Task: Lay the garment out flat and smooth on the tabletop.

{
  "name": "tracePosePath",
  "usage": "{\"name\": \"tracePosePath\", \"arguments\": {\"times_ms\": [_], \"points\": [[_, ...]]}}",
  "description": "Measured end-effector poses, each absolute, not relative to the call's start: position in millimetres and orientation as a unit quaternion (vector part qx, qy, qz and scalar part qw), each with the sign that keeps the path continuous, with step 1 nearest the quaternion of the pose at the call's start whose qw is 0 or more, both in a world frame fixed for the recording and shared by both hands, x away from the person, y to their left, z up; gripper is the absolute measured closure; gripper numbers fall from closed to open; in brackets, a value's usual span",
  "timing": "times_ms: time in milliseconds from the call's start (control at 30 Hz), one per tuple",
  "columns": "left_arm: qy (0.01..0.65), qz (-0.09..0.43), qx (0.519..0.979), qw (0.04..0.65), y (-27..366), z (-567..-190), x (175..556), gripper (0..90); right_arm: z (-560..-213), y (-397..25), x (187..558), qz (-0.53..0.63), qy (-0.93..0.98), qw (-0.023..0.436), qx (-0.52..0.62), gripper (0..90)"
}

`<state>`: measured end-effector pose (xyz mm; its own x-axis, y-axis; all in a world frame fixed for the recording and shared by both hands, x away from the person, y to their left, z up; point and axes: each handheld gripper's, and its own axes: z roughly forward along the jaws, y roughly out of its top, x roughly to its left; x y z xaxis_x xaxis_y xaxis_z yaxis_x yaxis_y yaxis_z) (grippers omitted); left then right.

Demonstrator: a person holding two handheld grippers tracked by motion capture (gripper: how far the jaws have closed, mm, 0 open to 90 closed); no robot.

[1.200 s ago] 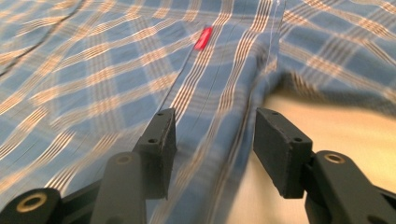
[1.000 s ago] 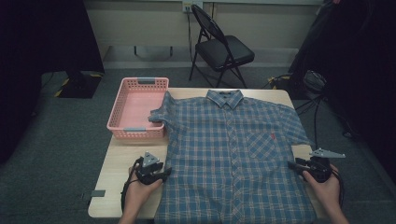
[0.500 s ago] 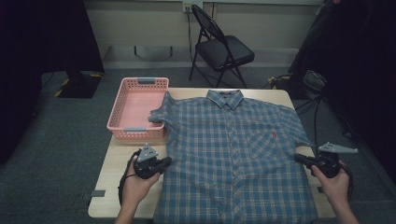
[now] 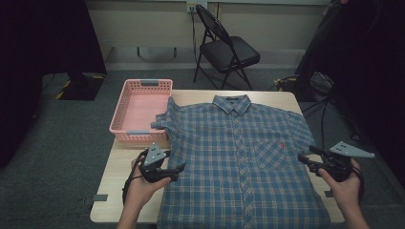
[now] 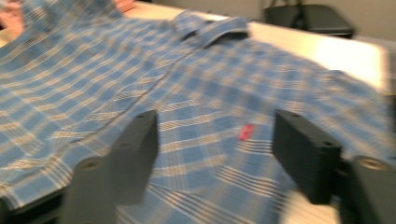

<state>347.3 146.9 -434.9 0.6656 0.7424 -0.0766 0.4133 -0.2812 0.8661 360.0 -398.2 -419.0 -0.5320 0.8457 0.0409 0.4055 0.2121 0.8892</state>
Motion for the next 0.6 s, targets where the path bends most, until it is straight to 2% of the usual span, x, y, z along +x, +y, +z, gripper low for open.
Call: {"name": "tracePosePath", "arguments": {"times_ms": [167, 400, 600], "points": [[0.366, 0.149, 0.792, 0.464, 136, -454, 355, 19.3, -449, -372, 375, 0.448, 0.77, 0.186, 0.415, 20.1], [0.339, 0.144, 0.811, 0.455, 130, -465, 356, 15.2, -491, -359, 389, 0.402, 0.806, 0.17, 0.4, 13.3], [0.327, 0.14, 0.818, 0.452, 129, -467, 355, 15.4, -497, -357, 392, 0.371, 0.826, 0.172, 0.389, 12.8]]}}
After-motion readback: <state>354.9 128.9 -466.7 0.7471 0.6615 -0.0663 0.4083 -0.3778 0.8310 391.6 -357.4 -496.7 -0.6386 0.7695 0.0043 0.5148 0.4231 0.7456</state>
